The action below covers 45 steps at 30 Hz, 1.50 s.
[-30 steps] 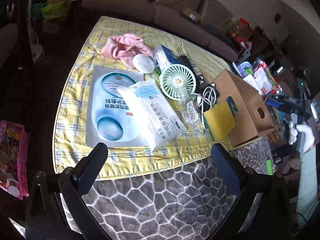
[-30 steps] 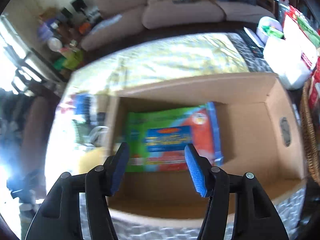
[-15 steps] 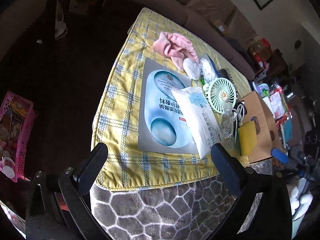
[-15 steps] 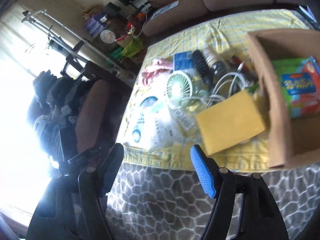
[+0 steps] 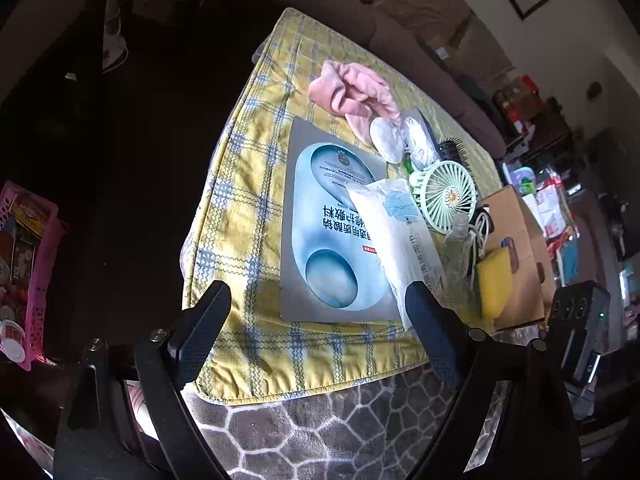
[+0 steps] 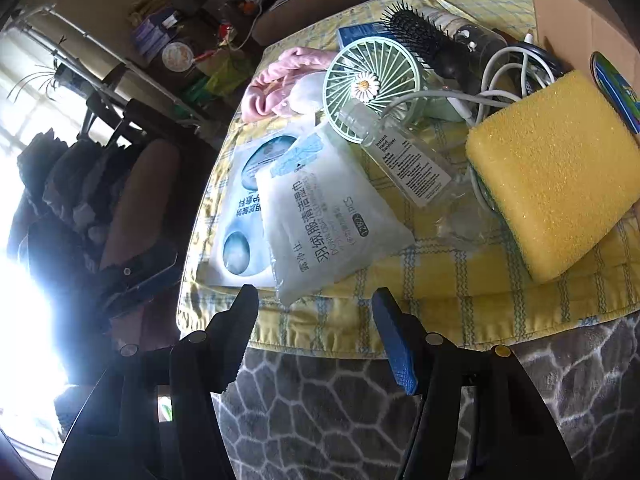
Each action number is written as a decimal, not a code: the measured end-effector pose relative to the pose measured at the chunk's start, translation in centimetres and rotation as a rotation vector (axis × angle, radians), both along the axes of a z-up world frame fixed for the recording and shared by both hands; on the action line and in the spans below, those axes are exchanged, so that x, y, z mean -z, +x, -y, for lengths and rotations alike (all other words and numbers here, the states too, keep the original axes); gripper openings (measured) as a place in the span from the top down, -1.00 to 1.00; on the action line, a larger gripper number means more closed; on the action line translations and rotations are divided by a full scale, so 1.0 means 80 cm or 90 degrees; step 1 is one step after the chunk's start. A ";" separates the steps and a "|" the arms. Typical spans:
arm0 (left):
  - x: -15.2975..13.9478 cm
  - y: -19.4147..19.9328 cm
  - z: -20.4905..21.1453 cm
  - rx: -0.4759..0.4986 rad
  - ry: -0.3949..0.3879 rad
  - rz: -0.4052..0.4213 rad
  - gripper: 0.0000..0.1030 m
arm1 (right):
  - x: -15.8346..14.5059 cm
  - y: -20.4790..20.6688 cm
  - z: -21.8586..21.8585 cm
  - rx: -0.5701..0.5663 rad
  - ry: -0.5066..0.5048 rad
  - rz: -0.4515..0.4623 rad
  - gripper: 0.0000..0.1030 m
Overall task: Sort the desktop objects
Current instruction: 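Move the right gripper to the white cleaning-wipes pack, then grasp the white cleaning-wipes pack with the right gripper and lift it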
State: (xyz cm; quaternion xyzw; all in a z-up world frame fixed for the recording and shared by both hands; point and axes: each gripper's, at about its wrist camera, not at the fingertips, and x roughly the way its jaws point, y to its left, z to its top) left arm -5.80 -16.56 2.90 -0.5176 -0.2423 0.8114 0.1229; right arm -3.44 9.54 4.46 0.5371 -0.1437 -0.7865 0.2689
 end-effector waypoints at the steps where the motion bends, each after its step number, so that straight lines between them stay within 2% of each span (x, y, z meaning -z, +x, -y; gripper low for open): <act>1: 0.003 0.000 -0.003 0.002 -0.004 0.007 -0.69 | 0.004 -0.001 -0.001 0.005 -0.007 0.008 -0.21; 4: 0.009 -0.003 -0.008 0.014 0.011 0.020 -0.66 | 0.010 -0.003 -0.001 0.019 -0.030 0.021 -0.21; 7: 0.012 -0.002 -0.011 0.022 0.033 0.030 -0.47 | 0.010 -0.003 0.004 0.026 -0.037 0.017 -0.20; 10: 0.011 -0.002 -0.010 0.021 0.053 0.028 -0.46 | 0.008 -0.002 0.011 0.010 -0.052 0.013 -0.21; 15: 0.010 -0.002 -0.011 0.010 0.052 0.028 -0.43 | 0.004 -0.003 0.019 -0.004 -0.031 -0.003 -0.20; 20: 0.011 -0.004 -0.009 0.000 0.031 0.026 -0.43 | -0.010 -0.021 0.014 0.002 0.017 -0.039 -0.20; 25: 0.011 -0.005 -0.011 0.003 0.033 0.027 -0.43 | -0.019 -0.033 0.040 -0.049 0.105 -0.108 -0.34; 31: 0.011 -0.004 0.012 -0.035 0.073 0.031 -0.49 | -0.006 -0.046 0.083 -0.134 0.226 -0.167 -0.53; 35: 0.007 -0.002 0.023 -0.048 0.089 0.024 -0.50 | 0.011 -0.059 0.098 -0.168 0.260 -0.153 -0.69; 37: 0.008 -0.003 0.023 -0.046 0.092 0.025 -0.50 | 0.022 -0.061 0.108 -0.189 0.292 -0.147 -0.70; 39: 0.007 -0.004 0.021 -0.043 0.092 0.026 -0.50 | 0.026 -0.060 0.111 -0.190 0.292 -0.156 -0.74; 40: 0.007 -0.004 0.019 -0.041 0.092 0.025 -0.50 | 0.026 -0.060 0.111 -0.188 0.291 -0.158 -0.73; 42: 0.006 -0.004 0.015 -0.038 0.094 0.022 -0.50 | 0.022 -0.060 0.107 -0.174 0.280 -0.162 -0.48; 43: 0.005 -0.003 0.014 -0.036 0.097 0.021 -0.50 | 0.019 -0.061 0.103 -0.170 0.260 -0.156 -0.42; 45: 0.003 -0.004 0.011 -0.032 0.102 0.016 -0.50 | 0.014 -0.059 0.095 -0.170 0.220 -0.134 -0.39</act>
